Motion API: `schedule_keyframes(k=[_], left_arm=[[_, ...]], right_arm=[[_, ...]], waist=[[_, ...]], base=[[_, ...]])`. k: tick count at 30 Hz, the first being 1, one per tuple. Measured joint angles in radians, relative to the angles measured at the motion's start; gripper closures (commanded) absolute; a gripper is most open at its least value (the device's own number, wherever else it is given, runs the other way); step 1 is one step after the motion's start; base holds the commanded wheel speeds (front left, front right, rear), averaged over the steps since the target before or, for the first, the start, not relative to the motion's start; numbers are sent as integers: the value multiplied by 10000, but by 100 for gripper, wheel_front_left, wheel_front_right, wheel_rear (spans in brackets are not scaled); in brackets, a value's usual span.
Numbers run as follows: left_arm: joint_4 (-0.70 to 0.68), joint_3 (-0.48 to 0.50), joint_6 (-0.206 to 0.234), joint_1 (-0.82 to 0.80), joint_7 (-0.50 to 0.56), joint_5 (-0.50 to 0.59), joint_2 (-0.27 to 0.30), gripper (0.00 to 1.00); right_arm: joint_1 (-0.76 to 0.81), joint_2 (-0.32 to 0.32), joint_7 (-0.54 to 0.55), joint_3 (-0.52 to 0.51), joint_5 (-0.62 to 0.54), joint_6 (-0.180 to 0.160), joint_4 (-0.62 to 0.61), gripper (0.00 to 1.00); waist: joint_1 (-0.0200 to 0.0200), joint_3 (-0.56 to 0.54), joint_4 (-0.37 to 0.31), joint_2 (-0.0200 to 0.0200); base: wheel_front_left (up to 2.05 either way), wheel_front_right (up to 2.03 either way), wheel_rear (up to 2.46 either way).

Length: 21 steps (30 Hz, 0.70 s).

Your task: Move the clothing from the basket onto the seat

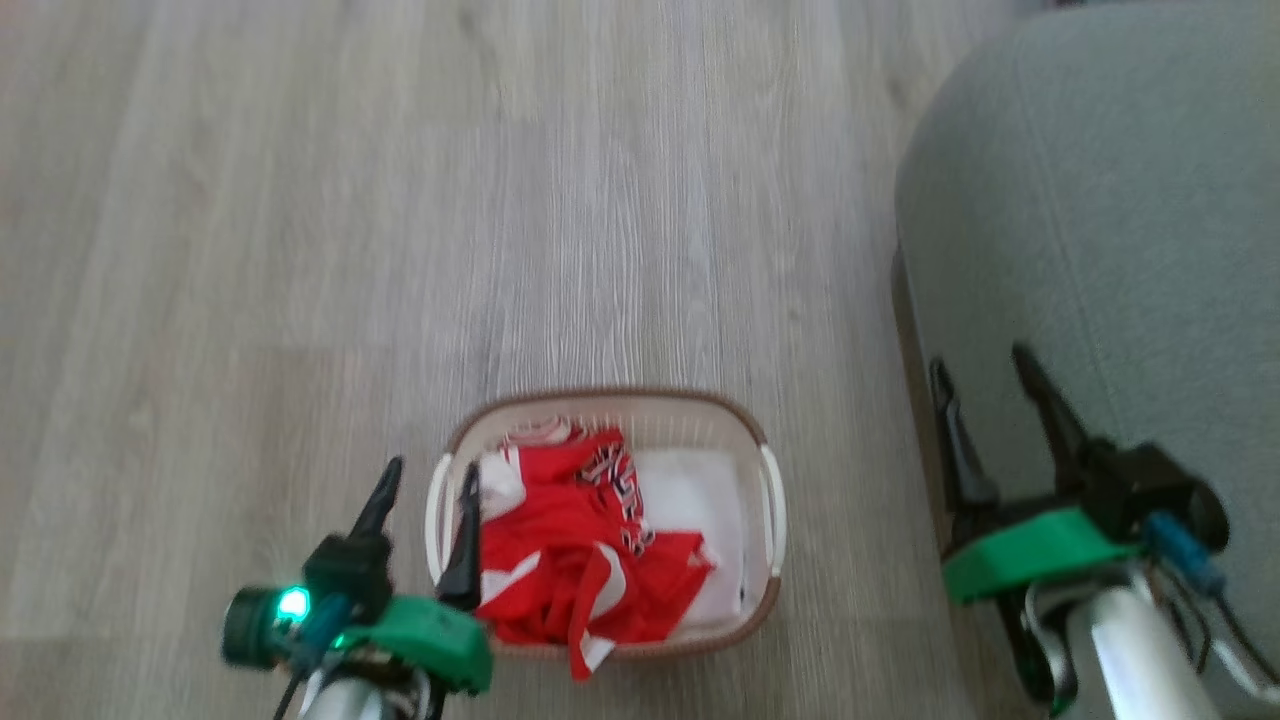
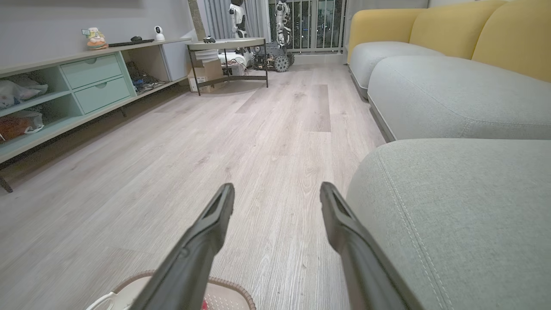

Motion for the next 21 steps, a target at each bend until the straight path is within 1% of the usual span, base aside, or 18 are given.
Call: schedule_keyframes(k=[9, 13, 18, 21], left_arm=[[1910, -1214, -401, -1894, -2, 102, -6, 0], [2949, -1666, -420, -2558, 0, 104, -10, 0], [4230, -2084, -589, -3311, 0, 107, -12, 0], [5068, -2353, -591, -3874, 0, 293, -23, 0]], right_arm=[[-1262, -8, -15, -100, -67, 0, -284, 0], [-1624, -15, -42, -54, -63, 0, -364, 0], [-2178, -21, -44, 21, -50, 0, -491, 0], [-2437, -33, -44, 84, 46, 0, -550, 0]], waist=[[0, 1798, -238, 0], [0, 2519, -426, 0], [1, 3336, -729, 0], [1, 3899, -979, 0]], base=[[0, 0, 0], [0, 0, 0], [0, 0, 0], [0, 0, 0]])
